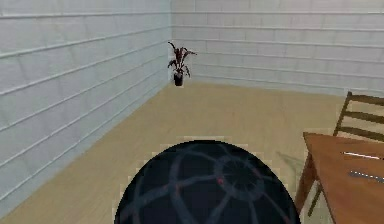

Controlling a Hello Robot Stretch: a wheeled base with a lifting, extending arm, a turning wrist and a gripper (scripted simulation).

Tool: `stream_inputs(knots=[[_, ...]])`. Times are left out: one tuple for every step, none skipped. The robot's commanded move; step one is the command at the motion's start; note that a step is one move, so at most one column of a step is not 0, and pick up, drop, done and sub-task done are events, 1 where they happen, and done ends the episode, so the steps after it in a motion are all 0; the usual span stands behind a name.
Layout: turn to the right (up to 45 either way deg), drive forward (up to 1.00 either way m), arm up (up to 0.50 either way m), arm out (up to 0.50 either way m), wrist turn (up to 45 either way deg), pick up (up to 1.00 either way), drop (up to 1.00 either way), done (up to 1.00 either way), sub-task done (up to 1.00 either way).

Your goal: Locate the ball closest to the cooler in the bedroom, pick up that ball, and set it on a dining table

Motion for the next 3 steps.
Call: stream_inputs(knots=[[-45.0, 0.0, 0.0, 0.0, 0.0, 0.0, 0.0, 0.0, 0.0], [-45.0, 0.0, 0.0, 0.0, 0.0, 0.0, 0.0, 0.0, 0.0], [-21.0, 0.0, 0.0, 0.0, 0.0, 0.0, 0.0, 0.0, 0.0]])
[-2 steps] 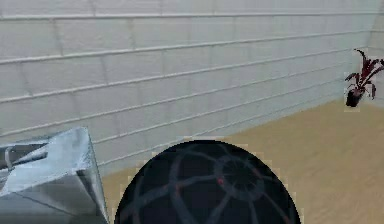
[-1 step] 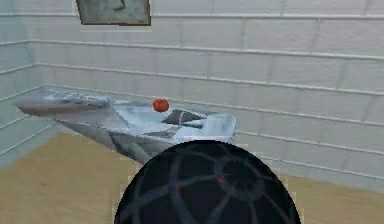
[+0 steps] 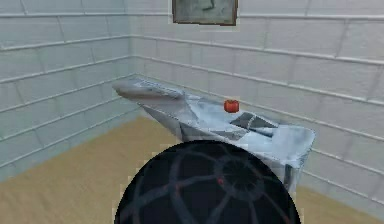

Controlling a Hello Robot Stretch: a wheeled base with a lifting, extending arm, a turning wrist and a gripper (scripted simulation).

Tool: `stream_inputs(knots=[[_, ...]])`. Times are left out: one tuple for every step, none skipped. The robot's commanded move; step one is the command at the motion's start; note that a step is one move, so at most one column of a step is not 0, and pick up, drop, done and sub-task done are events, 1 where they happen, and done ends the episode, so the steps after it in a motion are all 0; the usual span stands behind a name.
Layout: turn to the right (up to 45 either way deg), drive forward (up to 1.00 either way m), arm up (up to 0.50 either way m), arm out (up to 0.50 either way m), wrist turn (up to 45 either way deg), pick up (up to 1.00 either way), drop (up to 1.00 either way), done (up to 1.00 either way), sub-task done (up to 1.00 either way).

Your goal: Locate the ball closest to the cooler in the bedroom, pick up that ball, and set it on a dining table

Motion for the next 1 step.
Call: stream_inputs(knots=[[0.0, 0.4, 0.0, 0.0, 0.0, 0.0, 0.0, 0.0, 0.0]])
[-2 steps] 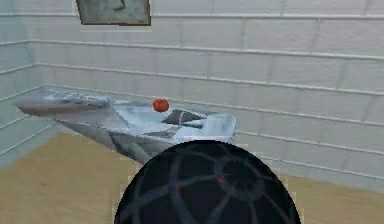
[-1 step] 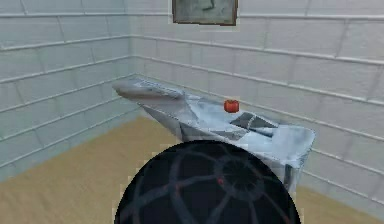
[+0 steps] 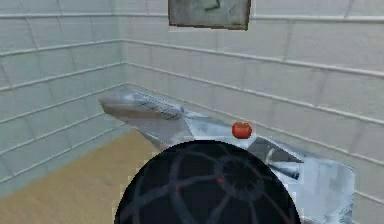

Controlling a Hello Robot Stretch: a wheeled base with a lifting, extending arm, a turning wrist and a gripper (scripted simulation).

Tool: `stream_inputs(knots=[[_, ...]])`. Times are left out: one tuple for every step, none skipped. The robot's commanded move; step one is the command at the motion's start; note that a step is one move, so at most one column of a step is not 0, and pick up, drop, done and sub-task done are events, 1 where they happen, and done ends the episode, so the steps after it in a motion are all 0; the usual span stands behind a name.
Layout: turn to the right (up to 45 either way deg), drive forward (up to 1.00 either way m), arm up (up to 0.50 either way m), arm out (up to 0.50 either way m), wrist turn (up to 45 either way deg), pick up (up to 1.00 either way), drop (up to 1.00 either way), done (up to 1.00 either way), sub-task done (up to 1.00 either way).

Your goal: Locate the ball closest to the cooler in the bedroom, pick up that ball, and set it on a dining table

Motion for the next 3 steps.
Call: stream_inputs(knots=[[-45.0, 0.0, 0.0, 0.0, 0.0, 0.0, 0.0, 0.0, 0.0], [-24.0, 0.0, 0.0, 0.0, 0.0, 0.0, 0.0, 0.0, 0.0], [0.0, 0.05, 0.0, 0.0, 0.0, 0.0, 0.0, 0.0, 0.0]])
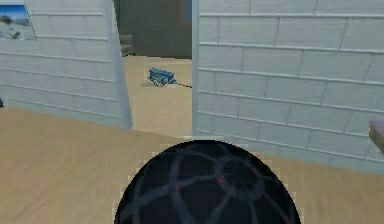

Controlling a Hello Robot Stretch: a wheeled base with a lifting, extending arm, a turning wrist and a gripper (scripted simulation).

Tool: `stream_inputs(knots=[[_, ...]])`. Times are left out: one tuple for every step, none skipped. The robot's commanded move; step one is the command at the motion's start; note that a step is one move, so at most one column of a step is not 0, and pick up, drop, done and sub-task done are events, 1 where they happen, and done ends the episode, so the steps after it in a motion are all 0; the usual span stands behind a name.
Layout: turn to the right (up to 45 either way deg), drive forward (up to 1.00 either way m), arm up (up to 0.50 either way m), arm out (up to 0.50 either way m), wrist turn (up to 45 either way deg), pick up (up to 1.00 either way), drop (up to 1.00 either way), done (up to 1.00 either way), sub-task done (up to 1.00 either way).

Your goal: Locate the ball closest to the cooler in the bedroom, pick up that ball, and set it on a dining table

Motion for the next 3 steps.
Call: stream_inputs(knots=[[-45.0, 0.0, 0.0, 0.0, 0.0, 0.0, 0.0, 0.0, 0.0], [-36.0, 0.0, 0.0, 0.0, 0.0, 0.0, 0.0, 0.0, 0.0], [0.0, 0.3, 0.0, 0.0, 0.0, 0.0, 0.0, 0.0, 0.0]])
